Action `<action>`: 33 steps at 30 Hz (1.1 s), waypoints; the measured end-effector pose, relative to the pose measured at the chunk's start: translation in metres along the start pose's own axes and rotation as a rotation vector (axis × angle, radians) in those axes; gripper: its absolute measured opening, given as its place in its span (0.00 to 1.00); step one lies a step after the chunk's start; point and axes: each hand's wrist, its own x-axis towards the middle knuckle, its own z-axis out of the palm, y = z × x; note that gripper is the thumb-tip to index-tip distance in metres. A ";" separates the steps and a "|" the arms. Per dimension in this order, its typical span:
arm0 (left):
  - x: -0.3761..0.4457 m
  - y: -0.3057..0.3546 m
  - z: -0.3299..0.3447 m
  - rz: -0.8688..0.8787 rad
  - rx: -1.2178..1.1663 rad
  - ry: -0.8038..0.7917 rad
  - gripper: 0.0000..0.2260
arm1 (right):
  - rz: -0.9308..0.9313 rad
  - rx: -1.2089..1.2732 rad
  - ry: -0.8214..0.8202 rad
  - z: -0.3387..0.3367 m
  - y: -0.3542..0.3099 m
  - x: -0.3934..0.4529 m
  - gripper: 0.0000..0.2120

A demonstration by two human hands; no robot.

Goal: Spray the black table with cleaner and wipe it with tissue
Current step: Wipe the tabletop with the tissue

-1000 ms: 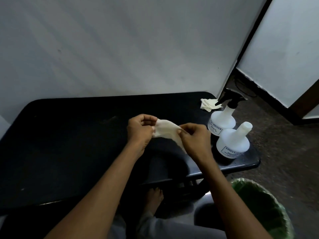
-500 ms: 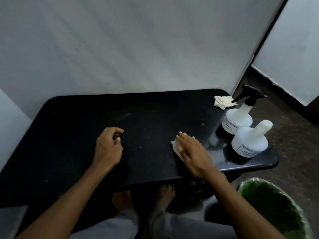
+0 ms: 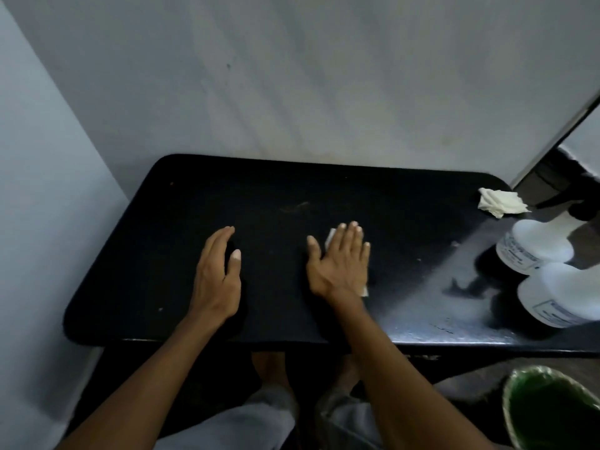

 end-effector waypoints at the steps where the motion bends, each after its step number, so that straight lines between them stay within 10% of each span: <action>1: 0.000 0.001 0.000 0.008 -0.012 -0.005 0.20 | -0.071 -0.006 -0.018 0.009 -0.021 -0.002 0.40; 9: -0.002 -0.003 -0.001 -0.005 -0.028 -0.018 0.21 | -0.685 -0.081 -0.155 0.029 -0.039 -0.057 0.34; 18: -0.001 -0.007 0.004 -0.005 -0.026 0.000 0.22 | -0.206 -0.241 -0.060 -0.043 0.127 -0.026 0.36; 23: 0.001 -0.012 0.010 -0.018 -0.002 -0.029 0.24 | 0.066 -0.114 -0.012 -0.048 0.086 0.057 0.35; 33: 0.003 -0.009 0.009 -0.059 -0.012 -0.004 0.23 | -0.563 -0.104 -0.158 0.026 -0.060 -0.012 0.34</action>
